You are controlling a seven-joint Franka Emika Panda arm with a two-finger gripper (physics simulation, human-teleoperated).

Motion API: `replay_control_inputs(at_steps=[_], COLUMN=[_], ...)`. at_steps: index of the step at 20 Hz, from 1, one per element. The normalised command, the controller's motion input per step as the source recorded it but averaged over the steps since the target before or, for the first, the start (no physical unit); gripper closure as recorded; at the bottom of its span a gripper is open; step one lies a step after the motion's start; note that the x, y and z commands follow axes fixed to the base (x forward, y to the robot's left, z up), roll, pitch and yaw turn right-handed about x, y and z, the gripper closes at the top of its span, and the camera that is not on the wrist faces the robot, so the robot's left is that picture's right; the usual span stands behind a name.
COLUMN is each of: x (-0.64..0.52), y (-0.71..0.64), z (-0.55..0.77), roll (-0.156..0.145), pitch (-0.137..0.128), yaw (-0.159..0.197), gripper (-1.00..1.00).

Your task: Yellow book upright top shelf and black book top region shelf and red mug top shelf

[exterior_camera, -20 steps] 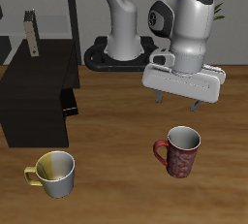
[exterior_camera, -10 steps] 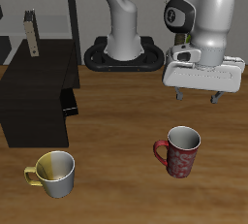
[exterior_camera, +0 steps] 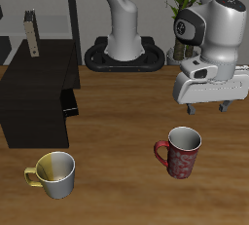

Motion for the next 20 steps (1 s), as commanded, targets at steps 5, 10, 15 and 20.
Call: replay_control_inputs(at_steps=[5,10,15,20], x=[0.12,0.12,0.06,0.04], y=[-0.04,-0.17,-0.14,-0.04], z=[-0.1,-0.09,-0.24,-0.29], roll=[-0.012,-0.029,0.002,0.009], pitch=[0.035,0.033,0.035,0.038], yaw=[0.122,0.089,0.02,-0.005], gripper=[-1.0,-1.0,-1.0,-1.0])
